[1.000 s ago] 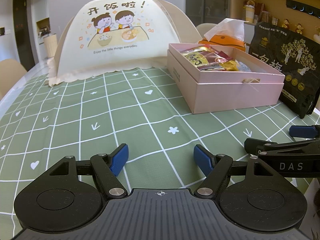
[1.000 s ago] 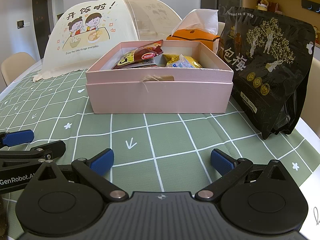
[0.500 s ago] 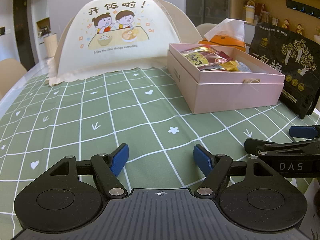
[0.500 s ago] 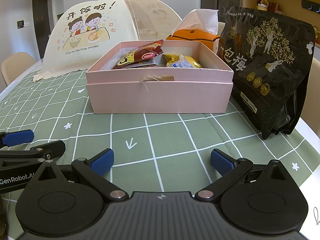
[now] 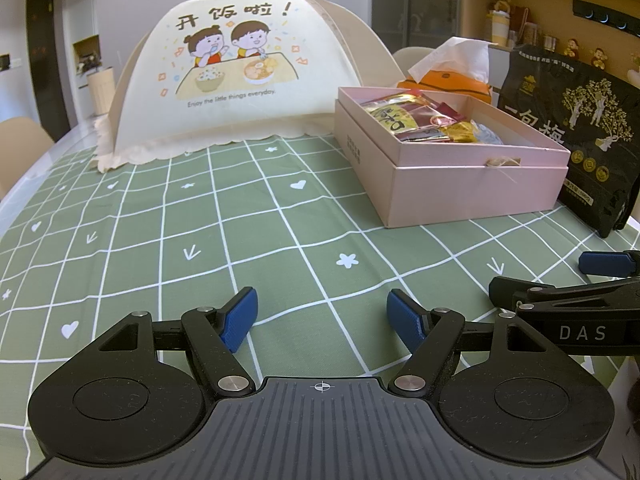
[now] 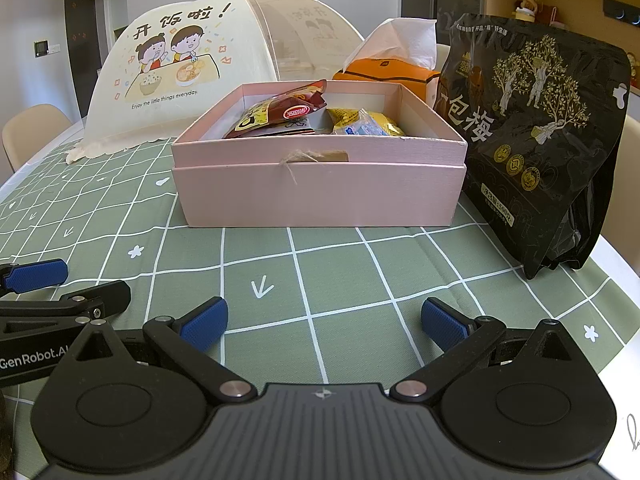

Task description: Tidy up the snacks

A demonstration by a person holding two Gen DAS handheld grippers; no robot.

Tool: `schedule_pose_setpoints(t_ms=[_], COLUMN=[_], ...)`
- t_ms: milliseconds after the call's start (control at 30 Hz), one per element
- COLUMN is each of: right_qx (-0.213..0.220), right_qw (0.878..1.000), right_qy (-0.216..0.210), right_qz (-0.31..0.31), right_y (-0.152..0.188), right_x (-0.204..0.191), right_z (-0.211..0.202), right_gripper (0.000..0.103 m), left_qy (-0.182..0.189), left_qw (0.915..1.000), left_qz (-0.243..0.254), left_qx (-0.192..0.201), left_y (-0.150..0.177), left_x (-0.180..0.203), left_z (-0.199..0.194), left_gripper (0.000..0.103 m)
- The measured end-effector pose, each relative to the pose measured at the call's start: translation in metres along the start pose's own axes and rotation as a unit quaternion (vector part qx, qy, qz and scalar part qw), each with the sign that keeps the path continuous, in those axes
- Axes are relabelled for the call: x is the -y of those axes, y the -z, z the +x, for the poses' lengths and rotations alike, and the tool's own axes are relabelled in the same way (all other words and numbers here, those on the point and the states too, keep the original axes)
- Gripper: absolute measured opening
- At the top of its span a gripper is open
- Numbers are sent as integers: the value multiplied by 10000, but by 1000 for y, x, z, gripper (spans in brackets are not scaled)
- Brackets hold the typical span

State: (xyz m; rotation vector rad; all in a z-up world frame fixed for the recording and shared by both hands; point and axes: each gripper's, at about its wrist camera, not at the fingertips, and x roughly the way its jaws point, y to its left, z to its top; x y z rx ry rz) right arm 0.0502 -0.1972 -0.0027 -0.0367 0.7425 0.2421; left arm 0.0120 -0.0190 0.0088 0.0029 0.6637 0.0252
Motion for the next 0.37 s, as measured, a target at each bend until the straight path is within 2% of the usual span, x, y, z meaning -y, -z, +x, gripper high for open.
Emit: schedule_pose_setpoints(t_ms=[367], right_qx=[-1], right_qw=[10000], right_qy=[14], right_qz=[4], right_y=[0], right_x=[-1], right_z=[0], right_gripper=[103], left_qy=[-1], left_qw=[10000], left_qz=[1], left_qx=[0], left_y=[0], left_x=[0], left_z=[0], left_gripper=[78])
